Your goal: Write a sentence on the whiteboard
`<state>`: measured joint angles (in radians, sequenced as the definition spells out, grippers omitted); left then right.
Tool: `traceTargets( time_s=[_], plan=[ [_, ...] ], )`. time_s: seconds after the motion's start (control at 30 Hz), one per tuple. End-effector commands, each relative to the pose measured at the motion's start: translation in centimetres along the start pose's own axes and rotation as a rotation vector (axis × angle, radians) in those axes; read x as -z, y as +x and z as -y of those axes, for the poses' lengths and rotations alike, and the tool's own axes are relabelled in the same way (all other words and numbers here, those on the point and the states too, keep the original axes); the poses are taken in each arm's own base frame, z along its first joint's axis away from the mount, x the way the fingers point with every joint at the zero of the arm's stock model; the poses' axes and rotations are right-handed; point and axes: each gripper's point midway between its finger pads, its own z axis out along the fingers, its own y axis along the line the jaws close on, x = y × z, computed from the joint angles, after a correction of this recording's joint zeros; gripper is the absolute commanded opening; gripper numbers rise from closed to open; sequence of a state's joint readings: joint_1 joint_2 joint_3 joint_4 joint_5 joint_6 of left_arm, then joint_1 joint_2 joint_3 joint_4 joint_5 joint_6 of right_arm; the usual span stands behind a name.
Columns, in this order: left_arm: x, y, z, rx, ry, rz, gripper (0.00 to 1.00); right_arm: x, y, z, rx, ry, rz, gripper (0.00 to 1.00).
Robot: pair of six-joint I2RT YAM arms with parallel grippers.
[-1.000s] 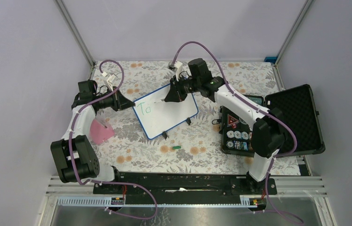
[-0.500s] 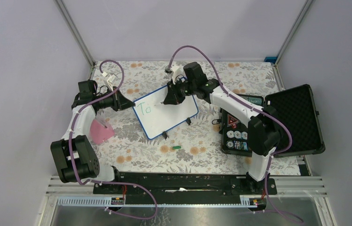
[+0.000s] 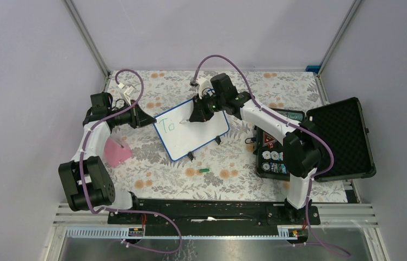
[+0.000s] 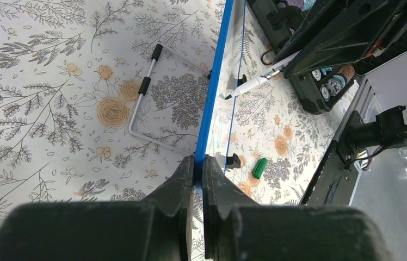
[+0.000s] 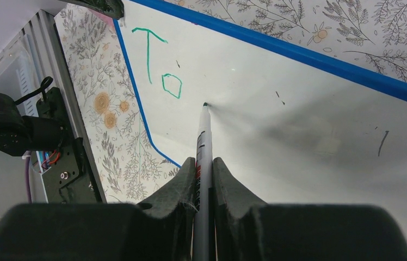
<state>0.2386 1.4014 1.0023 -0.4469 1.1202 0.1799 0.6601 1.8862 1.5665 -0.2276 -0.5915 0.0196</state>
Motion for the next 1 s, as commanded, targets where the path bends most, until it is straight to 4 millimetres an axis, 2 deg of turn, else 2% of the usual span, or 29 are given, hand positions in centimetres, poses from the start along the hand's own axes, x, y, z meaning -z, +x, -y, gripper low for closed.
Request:
traceTargets(
  time_s=[0.0,0.3,0.63,0.97],
  plan=[
    [0.3,-2.1,-0.1,-0.106,-0.030,0.030,0.00,-0.2,-2.1,-0.4,0.053,-0.003,0.047,0.00],
    [0.2,-2.0,-0.1,-0.107,-0.031,0.028,0.00,-0.6,-2.7,-0.7,0.059,-0.009,0.055,0.00],
    [0.2,-2.0,-0.1,-0.108,-0.033,0.026,0.00,-1.5,-1.5,-1.1,0.055,-0.020,0.020,0.00],
    [0.2,-2.0,-0.2,-0.109,-0.036,0.027,0.00,-1.4,-0.1,-1.1,0.071,-0.023,-0.006,0.00]
  ],
)
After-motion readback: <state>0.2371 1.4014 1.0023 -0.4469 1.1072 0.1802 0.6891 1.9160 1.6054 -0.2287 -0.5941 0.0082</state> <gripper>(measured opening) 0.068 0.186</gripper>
